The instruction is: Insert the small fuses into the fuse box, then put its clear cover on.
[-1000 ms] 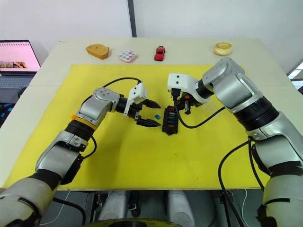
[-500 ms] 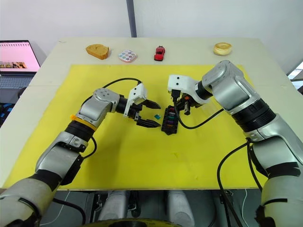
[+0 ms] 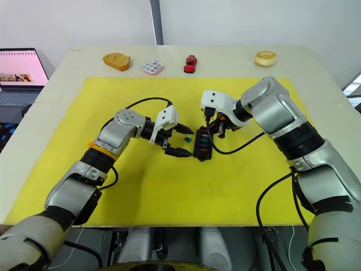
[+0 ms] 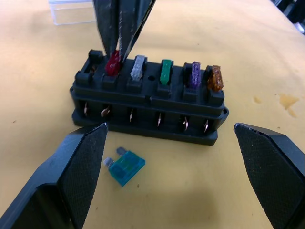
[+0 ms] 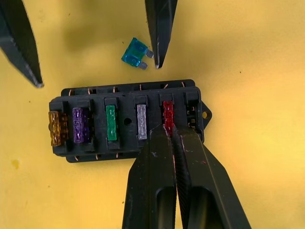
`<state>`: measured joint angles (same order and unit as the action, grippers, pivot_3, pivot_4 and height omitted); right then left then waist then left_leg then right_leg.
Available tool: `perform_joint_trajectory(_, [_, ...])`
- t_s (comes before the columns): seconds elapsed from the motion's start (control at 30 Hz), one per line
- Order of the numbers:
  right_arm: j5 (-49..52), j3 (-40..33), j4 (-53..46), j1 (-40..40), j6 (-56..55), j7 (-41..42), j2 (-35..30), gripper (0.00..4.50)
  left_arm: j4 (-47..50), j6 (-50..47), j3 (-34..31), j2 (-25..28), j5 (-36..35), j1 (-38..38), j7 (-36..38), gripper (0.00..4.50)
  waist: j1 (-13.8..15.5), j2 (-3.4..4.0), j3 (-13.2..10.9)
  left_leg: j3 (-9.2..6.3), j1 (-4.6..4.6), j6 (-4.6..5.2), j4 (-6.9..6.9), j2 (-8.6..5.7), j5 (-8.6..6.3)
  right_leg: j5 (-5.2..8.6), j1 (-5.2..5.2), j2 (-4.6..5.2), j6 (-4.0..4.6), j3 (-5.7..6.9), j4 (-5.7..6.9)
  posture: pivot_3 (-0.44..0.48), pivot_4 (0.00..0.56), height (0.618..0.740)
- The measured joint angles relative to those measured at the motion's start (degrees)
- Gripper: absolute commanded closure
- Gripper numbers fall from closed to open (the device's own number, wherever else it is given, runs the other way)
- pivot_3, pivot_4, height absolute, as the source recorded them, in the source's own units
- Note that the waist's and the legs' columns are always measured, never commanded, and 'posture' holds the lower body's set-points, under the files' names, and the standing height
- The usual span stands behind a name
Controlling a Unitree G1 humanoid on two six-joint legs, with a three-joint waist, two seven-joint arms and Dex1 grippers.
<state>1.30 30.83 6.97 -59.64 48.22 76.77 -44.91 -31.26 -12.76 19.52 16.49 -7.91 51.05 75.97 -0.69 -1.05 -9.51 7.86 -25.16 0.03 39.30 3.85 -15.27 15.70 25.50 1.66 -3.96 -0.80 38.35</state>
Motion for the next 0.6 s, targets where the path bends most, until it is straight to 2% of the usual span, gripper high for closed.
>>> perform_joint_trajectory(0.6, [-1.75,-1.28,3.19,0.66,-5.02,0.42,1.58,4.50,-0.63,1.97,0.08,-1.14,1.69,-0.68,0.05,0.04,-0.07,0.03,0.03,-0.01,0.16,0.00,0.00,0.00,0.00,0.00,-0.13,-0.02,0.00,0.00,0.09,0.000,0.150,0.740])
